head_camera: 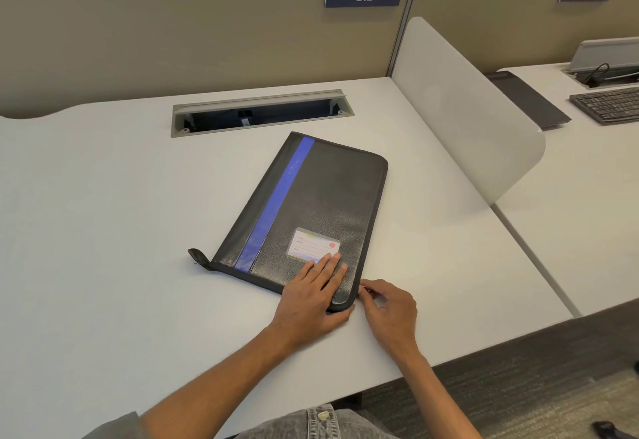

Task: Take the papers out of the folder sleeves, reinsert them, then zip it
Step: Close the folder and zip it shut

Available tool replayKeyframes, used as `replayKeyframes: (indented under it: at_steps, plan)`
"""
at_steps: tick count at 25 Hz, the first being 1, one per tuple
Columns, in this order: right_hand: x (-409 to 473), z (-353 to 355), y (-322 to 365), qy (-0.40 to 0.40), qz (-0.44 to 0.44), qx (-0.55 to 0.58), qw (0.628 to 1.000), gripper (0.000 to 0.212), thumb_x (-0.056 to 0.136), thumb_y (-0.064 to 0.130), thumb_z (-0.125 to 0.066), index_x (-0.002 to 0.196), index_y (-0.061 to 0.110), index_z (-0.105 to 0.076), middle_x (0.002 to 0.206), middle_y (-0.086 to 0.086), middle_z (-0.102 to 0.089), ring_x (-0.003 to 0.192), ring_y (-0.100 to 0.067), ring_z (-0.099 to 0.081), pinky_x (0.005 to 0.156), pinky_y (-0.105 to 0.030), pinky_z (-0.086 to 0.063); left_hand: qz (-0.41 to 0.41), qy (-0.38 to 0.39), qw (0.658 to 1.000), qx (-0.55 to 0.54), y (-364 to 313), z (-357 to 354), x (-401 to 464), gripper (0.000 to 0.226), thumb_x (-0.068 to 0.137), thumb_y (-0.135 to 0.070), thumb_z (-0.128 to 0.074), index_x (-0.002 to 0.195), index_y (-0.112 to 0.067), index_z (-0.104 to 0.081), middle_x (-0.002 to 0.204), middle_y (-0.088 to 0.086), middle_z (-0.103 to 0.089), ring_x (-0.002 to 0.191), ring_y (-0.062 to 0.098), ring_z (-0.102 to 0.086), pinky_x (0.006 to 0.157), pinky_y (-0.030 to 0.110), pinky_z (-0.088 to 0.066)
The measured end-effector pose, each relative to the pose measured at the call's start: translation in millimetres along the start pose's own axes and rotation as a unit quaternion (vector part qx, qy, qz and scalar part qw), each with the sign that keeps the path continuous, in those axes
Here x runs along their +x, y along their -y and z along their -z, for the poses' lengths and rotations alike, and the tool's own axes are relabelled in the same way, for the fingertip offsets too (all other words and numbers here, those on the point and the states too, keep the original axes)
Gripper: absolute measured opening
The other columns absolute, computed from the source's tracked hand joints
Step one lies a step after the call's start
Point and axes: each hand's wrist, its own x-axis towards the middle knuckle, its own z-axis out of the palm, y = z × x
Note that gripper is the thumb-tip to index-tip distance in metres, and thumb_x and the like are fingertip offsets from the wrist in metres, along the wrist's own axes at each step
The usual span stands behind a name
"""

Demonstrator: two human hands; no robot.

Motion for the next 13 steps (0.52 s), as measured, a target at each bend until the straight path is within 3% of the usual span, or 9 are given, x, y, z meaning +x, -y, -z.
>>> replayKeyframes:
  at_steps: [6, 10, 13]
  plan:
    - [-4.5, 4.5, -6.6, 0.018, 0.044, -0.008, 0.999, 0.012, 0.081, 0.032, -0.071, 0.091, 0.028, -0.077, 0.086, 0.021, -0.072, 0.080, 0.002, -0.066, 0.070, -0.031, -0.056, 0.009, 0.006, 0.999, -0.032, -1.2, 1.8, 1.5, 0.068, 0.086, -0.058, -0.056, 0.137, -0.012, -0.055, 0.147, 0.006, -0.047, 0.138, 0.018, -0.042, 0.113, 0.036, -0.030]
    - [-3.2, 2.7, -3.6, 0.015, 0.051, -0.015, 0.998, 0.011, 0.082, 0.027, -0.073, 0.093, 0.028, -0.076, 0.087, 0.021, -0.072, 0.080, 0.003, -0.065, 0.069, -0.029, -0.056, -0.006, 0.033, 0.999, -0.017, 0.4, -0.1, 2.9, 0.070, 0.086, -0.059, -0.052, 0.137, -0.010, -0.055, 0.146, 0.010, -0.048, 0.136, 0.022, -0.044, 0.114, 0.038, -0.029]
    - [-1.6, 2.9, -2.1, 0.018, 0.037, -0.006, 0.999, 0.013, 0.083, 0.021, -0.075, 0.093, 0.028, -0.077, 0.088, 0.021, -0.072, 0.082, 0.003, -0.066, 0.071, -0.029, -0.056, -0.018, 0.075, 0.997, 0.019, -3.5, 5.7, 7.5, 0.072, 0.082, -0.056, -0.046, 0.132, -0.006, -0.058, 0.140, 0.014, -0.053, 0.129, 0.028, -0.051, 0.107, 0.043, -0.040]
